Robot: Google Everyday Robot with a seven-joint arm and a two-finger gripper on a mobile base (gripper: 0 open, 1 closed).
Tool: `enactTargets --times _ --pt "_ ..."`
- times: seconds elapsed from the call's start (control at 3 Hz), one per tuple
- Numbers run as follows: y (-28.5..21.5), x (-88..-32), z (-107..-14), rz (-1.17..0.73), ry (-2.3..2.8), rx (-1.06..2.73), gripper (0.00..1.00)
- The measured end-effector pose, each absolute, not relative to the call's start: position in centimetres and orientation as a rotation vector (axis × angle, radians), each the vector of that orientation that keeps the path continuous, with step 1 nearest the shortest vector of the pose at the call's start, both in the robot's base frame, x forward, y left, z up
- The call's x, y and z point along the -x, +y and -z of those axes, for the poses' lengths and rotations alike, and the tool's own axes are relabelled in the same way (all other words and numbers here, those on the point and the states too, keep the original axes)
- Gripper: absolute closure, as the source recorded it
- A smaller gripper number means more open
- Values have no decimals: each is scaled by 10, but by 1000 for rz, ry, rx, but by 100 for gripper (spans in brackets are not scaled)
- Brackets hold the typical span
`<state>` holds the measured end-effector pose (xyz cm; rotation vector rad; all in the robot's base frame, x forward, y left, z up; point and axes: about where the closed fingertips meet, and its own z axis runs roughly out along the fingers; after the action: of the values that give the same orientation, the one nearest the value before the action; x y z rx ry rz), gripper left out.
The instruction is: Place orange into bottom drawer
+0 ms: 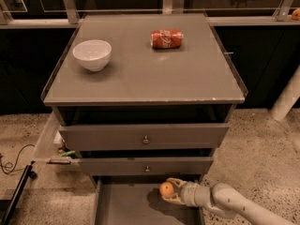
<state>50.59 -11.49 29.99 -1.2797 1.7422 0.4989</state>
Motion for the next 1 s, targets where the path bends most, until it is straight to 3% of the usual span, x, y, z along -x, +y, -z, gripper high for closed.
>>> enactTargets --times 1.0 --pt "-109 -498 -280 -564 1776 1298 100"
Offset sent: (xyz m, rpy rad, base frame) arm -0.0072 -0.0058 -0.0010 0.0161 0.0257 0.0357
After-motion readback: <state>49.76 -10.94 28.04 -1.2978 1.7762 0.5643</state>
